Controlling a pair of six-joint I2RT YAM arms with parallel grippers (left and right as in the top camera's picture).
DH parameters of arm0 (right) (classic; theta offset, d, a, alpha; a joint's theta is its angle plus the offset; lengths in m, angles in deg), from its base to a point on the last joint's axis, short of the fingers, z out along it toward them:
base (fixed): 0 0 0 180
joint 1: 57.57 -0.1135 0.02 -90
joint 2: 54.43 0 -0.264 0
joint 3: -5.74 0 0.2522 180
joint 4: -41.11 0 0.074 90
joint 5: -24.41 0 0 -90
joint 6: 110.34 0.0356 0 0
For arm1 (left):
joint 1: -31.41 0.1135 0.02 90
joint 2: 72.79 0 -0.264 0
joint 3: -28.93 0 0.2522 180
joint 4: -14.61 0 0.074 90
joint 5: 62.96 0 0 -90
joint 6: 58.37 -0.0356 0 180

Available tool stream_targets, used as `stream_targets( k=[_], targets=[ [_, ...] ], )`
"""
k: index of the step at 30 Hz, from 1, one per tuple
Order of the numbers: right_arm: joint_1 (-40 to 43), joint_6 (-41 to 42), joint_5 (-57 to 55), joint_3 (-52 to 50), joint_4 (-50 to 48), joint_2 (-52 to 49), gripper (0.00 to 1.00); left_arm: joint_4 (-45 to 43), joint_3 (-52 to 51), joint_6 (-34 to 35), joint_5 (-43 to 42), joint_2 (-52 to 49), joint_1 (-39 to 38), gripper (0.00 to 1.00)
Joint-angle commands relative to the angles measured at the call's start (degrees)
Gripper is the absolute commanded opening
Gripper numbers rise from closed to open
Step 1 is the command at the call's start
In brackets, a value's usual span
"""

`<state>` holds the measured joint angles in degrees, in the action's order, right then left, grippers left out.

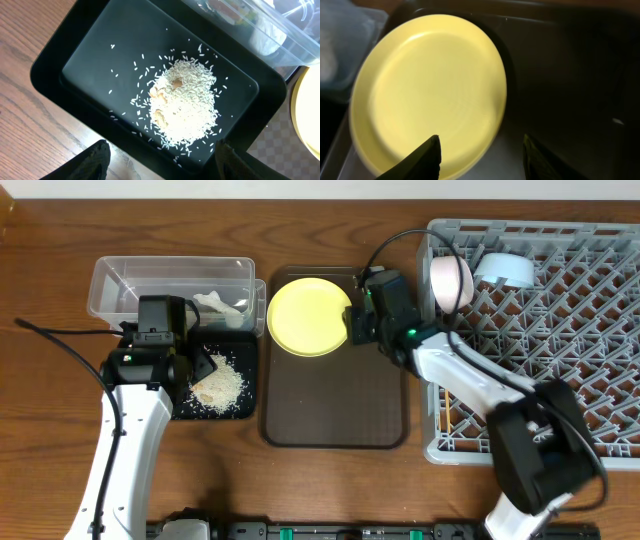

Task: Sort waste into correct bins and load items into the dishwasher rack
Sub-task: 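Grasp the yellow plate edge with the right gripper and lift, then stand the yellow plate upright in the rack slots and release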

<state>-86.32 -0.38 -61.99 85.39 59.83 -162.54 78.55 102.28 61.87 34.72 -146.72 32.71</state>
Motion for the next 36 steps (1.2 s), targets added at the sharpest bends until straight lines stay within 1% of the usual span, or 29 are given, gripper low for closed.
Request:
stream_targets(
  k=[1, 5, 6, 9, 12, 14, 16, 19, 21, 25, 30, 36],
  targets=[
    [-1.3, 5.6, -0.8, 0.5, -2.2, -4.5, 0.5, 0.1, 0.3, 0.5, 0.3, 0.2, 0.3, 0.7],
    [-1.6, 9.6, -0.4, 0.5, -2.5, -9.0, 0.47, 0.1, 0.3, 0.5, 0.3, 0.2, 0.3, 0.7],
    [-1.7, 10.1, -0.1, 0.5, -2.4, -9.7, 0.43, 0.1, 0.3, 0.5, 0.3, 0.2, 0.3, 0.7],
    [-1.7, 10.2, -0.1, 0.5, -1.2, -10.2, 0.25, 0.1, 0.3, 0.5, 0.3, 0.2, 0.3, 0.7],
    [-1.4, 10.2, -0.2, 0.5, -0.7, -8.7, 0.12, 0.1, 0.3, 0.5, 0.3, 0.2, 0.3, 0.7],
    [-0.6, 10.2, -0.4, 0.5, 0.1, -6.8, 0.01, 0.1, 0.3, 0.5, 0.3, 0.2, 0.3, 0.7],
    [0.5, 9.5, -0.8, 0.5, 1.4, -4.0, 0.01, 0.1, 0.3, 0.5, 0.3, 0.2, 0.3, 0.7],
    [3.0, 5.7, -0.9, 0.5, 4.2, 1.9, 0.01, 0.1, 0.3, 0.5, 0.3, 0.2, 0.3, 0.7],
    [4.5, 3.4, -2.9, 0.5, 7.0, 6.1, 0.01, 0.1, 0.3, 0.5, 0.3, 0.2, 0.3, 0.7],
    [6.6, -2.2, -10.9, 0.5, 14.3, 15.1, 0.01, 0.1, 0.3, 0.5, 0.3, 0.2, 0.3, 0.7],
    [9.3, -9.1, -24.9, 0.5, 22.7, 26.4, 0.01, 0.1, 0.3, 0.5, 0.3, 0.2, 0.3, 0.7],
    [13.7, -18.0, -40.7, 0.5, 28.4, 34.7, 0.01, 0.1, 0.3, 0.5, 0.3, 0.2, 0.3, 0.7]
  ],
)
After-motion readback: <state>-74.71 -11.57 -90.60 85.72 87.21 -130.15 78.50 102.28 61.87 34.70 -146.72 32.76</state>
